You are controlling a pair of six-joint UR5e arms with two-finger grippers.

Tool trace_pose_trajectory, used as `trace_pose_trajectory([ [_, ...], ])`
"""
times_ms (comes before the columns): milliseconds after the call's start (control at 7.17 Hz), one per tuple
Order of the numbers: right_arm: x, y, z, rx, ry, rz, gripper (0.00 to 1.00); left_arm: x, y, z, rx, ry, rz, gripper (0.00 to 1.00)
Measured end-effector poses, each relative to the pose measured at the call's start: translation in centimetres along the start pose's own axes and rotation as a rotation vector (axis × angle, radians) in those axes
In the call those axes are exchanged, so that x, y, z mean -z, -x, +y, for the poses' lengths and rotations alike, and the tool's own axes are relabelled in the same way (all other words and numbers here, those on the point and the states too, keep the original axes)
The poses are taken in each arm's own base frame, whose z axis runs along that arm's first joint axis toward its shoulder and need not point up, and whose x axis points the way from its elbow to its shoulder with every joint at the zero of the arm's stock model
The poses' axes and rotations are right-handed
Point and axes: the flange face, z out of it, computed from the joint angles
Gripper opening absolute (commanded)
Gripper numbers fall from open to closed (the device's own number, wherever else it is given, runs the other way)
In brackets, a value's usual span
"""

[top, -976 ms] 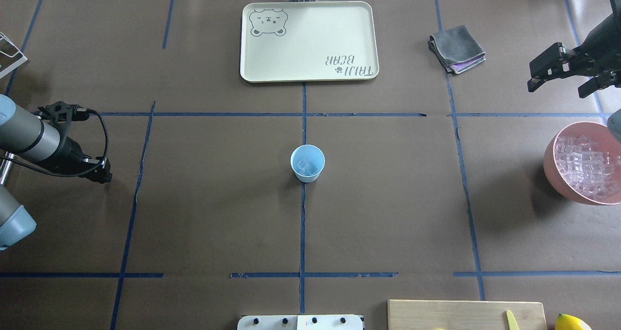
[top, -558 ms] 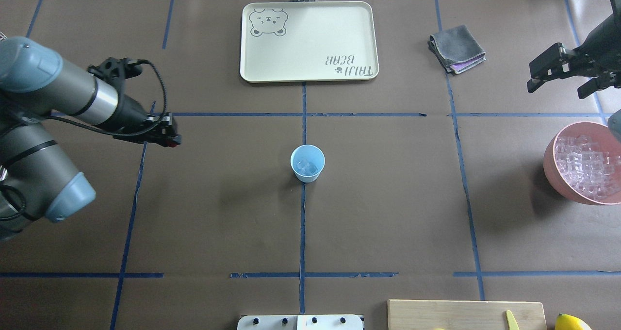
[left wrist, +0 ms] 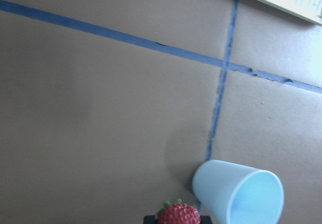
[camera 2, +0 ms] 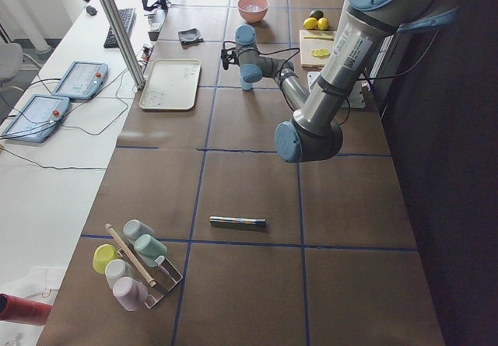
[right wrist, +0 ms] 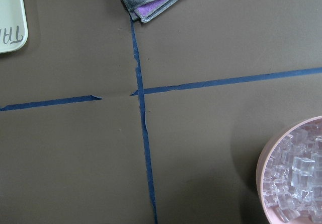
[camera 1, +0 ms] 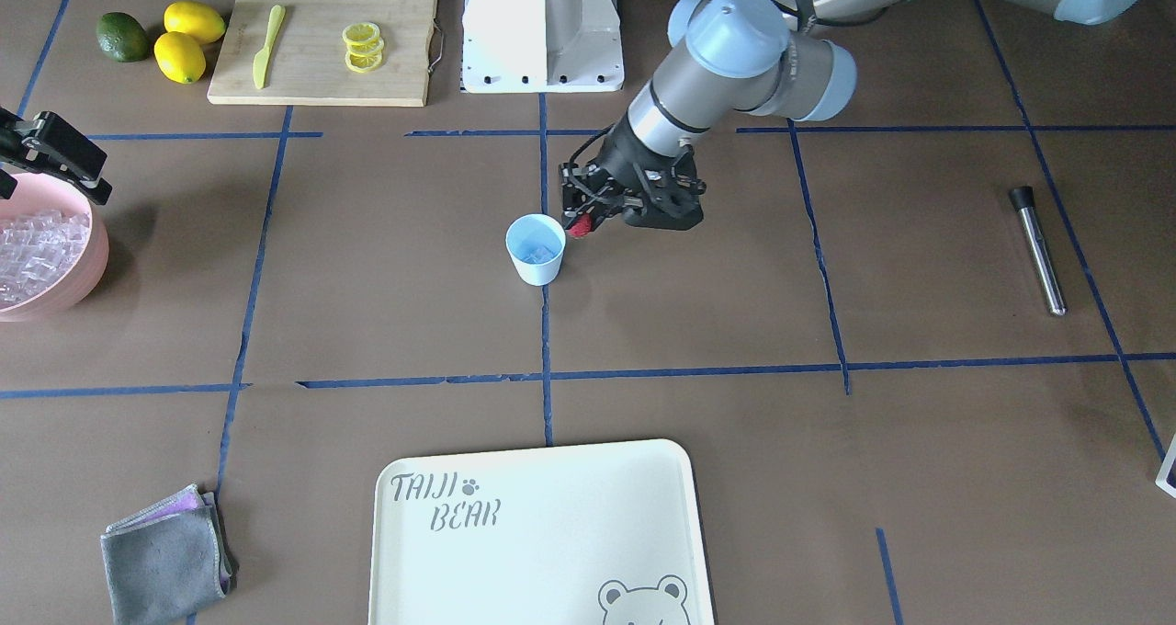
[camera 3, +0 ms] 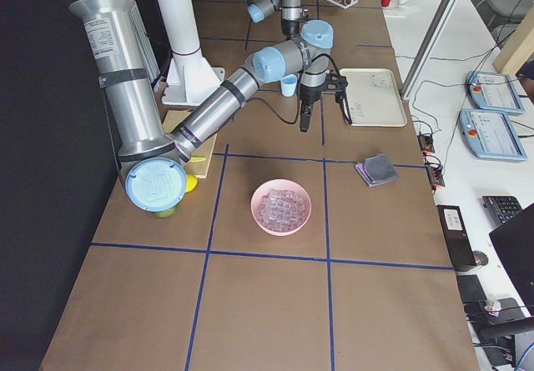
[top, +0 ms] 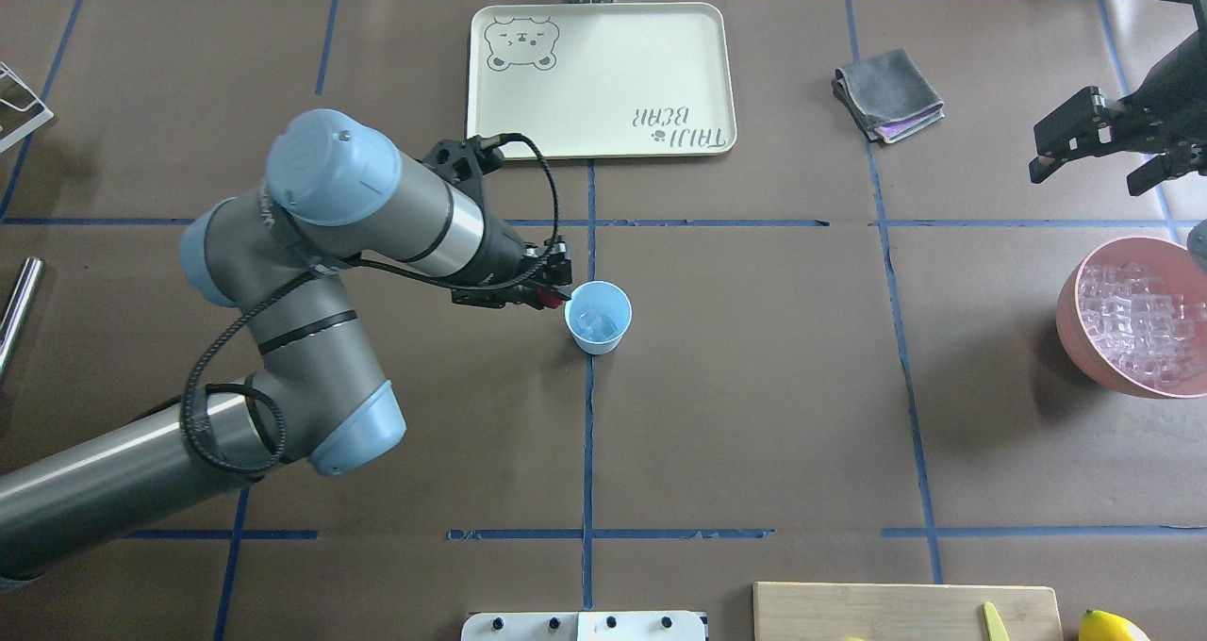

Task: Mash ice and strawberries in cup
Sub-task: 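Carry the strawberry over the blue cup and release it inside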

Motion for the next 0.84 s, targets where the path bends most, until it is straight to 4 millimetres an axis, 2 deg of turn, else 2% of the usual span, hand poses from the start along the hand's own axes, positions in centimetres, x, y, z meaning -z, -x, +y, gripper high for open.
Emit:
trace_pose_trajectory([
  [139,-0.01,0.0,0.04,-0.001,0.004,-0.005,1.0,-0.97,-1.26,0.19,0.004,-0.005,0.001,0.15],
  [279,-0.03,0.0,0.06,-0.002,0.006,-0.007,1.0,-1.36,-1.72,0.21,0.004,-0.007,0.001,0.55],
  [418,-0.06,-0.02,0.06,-0.002,0.007,-0.007,1.0,-1.52,-1.85,0.2,0.004,-0.008,0.001,0.71],
  [558,-0.08,-0.02,0.05,-0.002,0.008,-0.007,1.0,-1.58,-1.84,0.18,0.003,-0.008,0.001,0.79],
  [836,-0.09,-0.04,0.04,-0.004,0.009,-0.007,1.0,-1.56,-1.93,0.29,0.001,-0.007,0.003,0.81],
])
